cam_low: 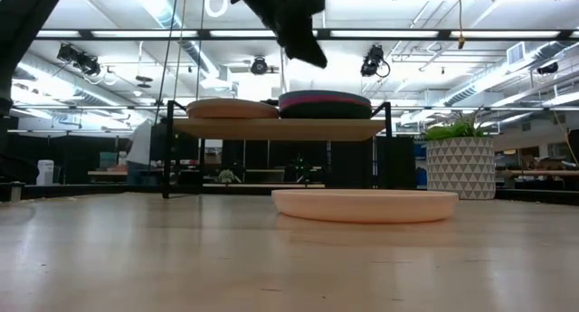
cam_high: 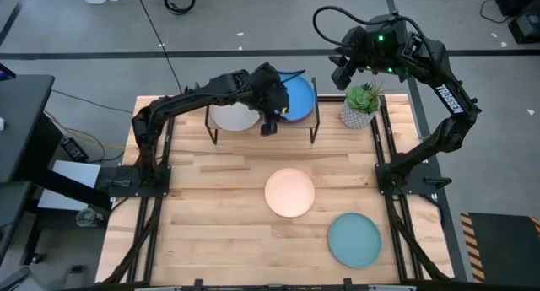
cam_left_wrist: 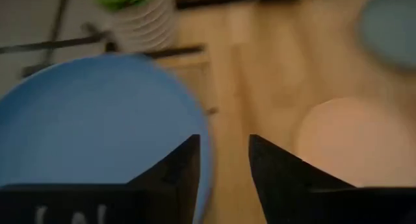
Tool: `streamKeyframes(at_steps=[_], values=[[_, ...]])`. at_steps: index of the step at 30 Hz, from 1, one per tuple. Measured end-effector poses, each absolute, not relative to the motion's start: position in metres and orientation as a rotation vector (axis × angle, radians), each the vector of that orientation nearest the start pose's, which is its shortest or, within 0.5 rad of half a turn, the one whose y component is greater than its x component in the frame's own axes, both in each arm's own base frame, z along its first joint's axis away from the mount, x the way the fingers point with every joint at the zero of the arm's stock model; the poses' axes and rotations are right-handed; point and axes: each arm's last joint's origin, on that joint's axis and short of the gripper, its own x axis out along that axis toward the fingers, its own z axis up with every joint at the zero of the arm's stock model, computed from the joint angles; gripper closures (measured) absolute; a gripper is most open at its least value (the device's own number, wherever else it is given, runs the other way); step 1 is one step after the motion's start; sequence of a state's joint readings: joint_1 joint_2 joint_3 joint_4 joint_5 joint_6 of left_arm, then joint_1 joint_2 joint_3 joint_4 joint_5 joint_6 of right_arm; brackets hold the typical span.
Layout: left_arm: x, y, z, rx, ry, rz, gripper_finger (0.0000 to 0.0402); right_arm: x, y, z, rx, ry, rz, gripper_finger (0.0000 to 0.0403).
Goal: Place and stack plates onto a shelf
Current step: Stack the light orange plate on top of the gray plate on the shelf
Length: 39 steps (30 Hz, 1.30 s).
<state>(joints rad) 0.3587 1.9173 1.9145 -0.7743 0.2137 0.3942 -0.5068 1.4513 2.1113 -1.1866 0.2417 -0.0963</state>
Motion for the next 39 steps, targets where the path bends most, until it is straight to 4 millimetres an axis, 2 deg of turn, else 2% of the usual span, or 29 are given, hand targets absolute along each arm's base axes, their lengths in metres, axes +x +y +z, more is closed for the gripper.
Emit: streamKeyframes(at_steps=[4,6,11,18,21,25,29,35,39], values=[[0.395,0.119,0.357,0.063,0.689,-0.245,0.0255,0.195,-0.116,0.513,-0.011,0.591,-0.698,0.0268],[0.393,0.103,0.354,0.028,0.731,-0.343,0.0257,0.195,-0.116,0.512,-0.003,0.603,-0.675,0.0268],[0.405,0.055,0.325,0.07,0.884,-0.524,0.0259,0.196,-0.113,0.508,0.02,0.634,-0.589,0.0268],[0.43,-0.025,0.278,0.189,0.985,-0.75,0.026,0.192,-0.111,0.502,-0.034,0.724,-0.53,0.0268],[0.437,-0.045,0.258,0.194,1.029,-0.783,0.026,0.192,-0.11,0.501,-0.051,0.745,-0.522,0.0268],[0.445,-0.057,0.24,0.198,1.07,-0.753,0.026,0.187,-0.11,0.503,-0.069,0.743,-0.543,0.0268],[0.45,-0.059,0.223,0.224,1.101,-0.72,0.026,0.179,-0.105,0.508,-0.075,0.721,-0.548,0.0268],[0.439,-0.056,0.177,0.199,1.174,-0.699,0.026,0.169,-0.099,0.513,-0.048,0.682,-0.567,0.0268],[0.435,-0.06,0.163,0.27,1.174,-0.657,0.0261,0.168,-0.099,0.513,-0.039,0.677,-0.572,0.0268]])
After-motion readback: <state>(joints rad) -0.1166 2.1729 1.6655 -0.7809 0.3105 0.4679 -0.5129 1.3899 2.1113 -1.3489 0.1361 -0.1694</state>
